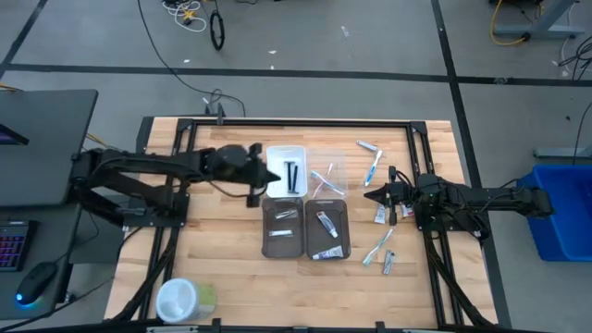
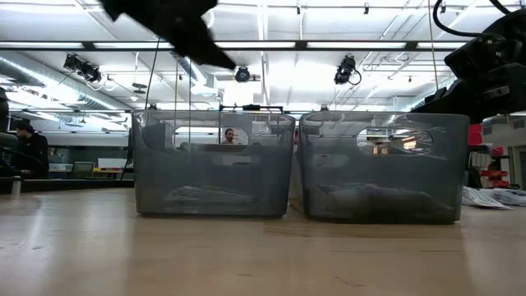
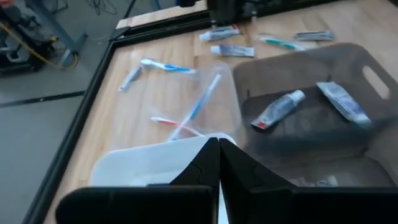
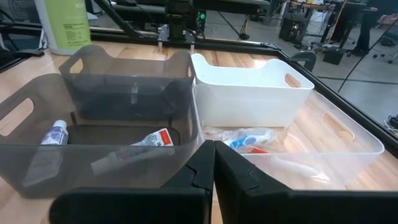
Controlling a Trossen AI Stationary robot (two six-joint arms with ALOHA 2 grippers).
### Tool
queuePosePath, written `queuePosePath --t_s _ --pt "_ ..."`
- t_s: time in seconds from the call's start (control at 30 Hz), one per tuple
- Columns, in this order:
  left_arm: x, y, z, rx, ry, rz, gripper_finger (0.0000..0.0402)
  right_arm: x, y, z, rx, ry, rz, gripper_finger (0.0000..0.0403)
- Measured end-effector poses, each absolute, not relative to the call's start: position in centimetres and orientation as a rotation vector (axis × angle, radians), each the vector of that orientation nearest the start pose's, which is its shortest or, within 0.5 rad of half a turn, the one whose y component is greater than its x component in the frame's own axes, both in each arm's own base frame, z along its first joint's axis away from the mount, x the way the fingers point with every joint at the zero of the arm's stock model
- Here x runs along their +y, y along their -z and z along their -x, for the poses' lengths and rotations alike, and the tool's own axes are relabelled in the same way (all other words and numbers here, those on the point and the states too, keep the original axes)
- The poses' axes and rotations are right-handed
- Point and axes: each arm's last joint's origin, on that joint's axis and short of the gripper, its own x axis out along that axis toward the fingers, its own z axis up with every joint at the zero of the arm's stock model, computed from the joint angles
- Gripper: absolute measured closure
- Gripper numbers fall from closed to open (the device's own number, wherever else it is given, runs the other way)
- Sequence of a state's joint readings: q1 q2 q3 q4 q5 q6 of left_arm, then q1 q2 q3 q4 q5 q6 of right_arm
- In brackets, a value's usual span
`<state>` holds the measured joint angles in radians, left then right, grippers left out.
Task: Pick & Place Travel size toiletries
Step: Put the blue toothbrush into the transparent bin
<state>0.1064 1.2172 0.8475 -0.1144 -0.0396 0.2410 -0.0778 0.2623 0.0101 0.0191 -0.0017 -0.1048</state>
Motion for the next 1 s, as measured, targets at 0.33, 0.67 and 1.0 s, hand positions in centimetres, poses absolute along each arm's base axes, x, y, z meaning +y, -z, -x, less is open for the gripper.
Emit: queuePosePath --t_s 0.33,0.67,1.0 --pt "0.6 -22.9 -21.3 0.452 -0.006 -0.246 0.0396 -0.8 -14.6 -11.1 0.243 0.054 0.094 0.0390" --pt "-0.1 -18.6 -16.3 0.435 0.032 -0.238 0.0396 -0.9 -14.5 -11.2 0.256 0.062 0.094 0.0389" --pt "-0.1 -15.7 -13.6 0.402 0.034 -0.218 0.0395 -0.9 -14.5 -11.2 0.257 0.062 0.094 0.0390"
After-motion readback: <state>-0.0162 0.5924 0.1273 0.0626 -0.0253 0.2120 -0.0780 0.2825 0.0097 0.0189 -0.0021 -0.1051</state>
